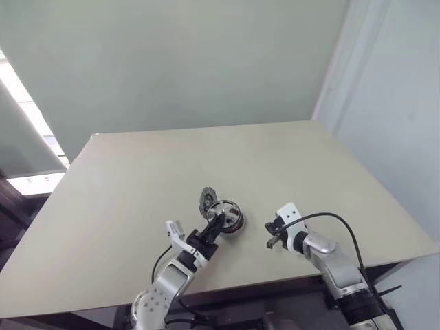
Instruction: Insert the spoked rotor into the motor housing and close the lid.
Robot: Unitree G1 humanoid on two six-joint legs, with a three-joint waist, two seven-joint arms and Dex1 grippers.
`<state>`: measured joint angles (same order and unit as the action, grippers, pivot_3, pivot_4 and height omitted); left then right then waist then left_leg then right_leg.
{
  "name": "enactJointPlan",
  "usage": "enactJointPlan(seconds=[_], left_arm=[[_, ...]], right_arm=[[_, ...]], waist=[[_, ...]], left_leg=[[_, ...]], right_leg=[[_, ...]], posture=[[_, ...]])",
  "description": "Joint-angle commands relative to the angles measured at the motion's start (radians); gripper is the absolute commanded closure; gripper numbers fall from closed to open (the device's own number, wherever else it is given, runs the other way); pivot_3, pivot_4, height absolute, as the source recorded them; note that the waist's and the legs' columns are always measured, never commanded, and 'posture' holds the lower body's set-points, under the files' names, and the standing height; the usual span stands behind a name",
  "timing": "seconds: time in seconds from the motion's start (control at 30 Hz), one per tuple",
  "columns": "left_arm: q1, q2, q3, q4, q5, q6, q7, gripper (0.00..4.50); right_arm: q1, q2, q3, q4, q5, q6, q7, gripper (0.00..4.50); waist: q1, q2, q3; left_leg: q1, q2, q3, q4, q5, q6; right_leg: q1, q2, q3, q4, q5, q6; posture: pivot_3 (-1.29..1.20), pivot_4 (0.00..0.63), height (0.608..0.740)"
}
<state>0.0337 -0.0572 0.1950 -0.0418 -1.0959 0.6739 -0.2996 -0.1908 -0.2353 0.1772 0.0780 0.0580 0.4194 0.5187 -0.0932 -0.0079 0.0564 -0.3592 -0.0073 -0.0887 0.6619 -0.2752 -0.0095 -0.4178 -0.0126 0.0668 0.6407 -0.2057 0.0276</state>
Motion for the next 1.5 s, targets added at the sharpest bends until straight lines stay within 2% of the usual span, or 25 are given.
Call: enactJointPlan(seconds=[0.03, 0.3, 0.83, 1.5], left_arm=[[-0.062, -0.008, -0.018, 0.077, 0.087, -0.066, -0.039, 3.31], [-0.154, -0.045, -0.017, 0.223, 0.183, -0.122, -0.067, 3.31], [-0.218, -0.068, -0.016, 0.340, 0.264, -0.161, -0.083, 3.31], [-0.233, -0.078, -0.013, 0.338, 0.253, -0.091, -0.089, 3.31]], right_arm=[[0.002, 0.000, -0.021, -0.075, 0.019, 0.011, -0.013, 4.50], [0.019, 0.009, -0.022, -0.109, 0.022, 0.031, -0.029, 4.50], [0.034, 0.017, -0.024, -0.129, 0.023, 0.042, -0.044, 4.50], [0.030, 0.025, -0.029, -0.117, 0.025, 0.034, -0.059, 4.50]], waist=[[0.001, 0.000, 0.000], [0.004, 0.000, 0.000], [0.022, 0.000, 0.000], [0.023, 0.000, 0.000]], left_leg=[[0.000, 0.000, 0.000, 0.000, 0.000, 0.000], [0.000, 0.000, -0.001, -0.001, 0.000, 0.000], [0.000, 0.000, -0.001, 0.000, 0.000, 0.000], [0.002, -0.002, -0.003, 0.003, 0.000, 0.000]], right_leg=[[0.000, 0.000, 0.000, 0.000, 0.000, 0.000], [0.000, 0.000, 0.000, 0.000, 0.000, 0.000], [0.001, 0.001, 0.000, 0.000, 0.000, 0.001], [0.005, 0.000, -0.001, 0.000, 0.001, 0.001]], posture=[[0.00, 0.000, 0.740], [0.00, 0.000, 0.740], [0.00, 0.000, 0.740], [0.00, 0.000, 0.740]])
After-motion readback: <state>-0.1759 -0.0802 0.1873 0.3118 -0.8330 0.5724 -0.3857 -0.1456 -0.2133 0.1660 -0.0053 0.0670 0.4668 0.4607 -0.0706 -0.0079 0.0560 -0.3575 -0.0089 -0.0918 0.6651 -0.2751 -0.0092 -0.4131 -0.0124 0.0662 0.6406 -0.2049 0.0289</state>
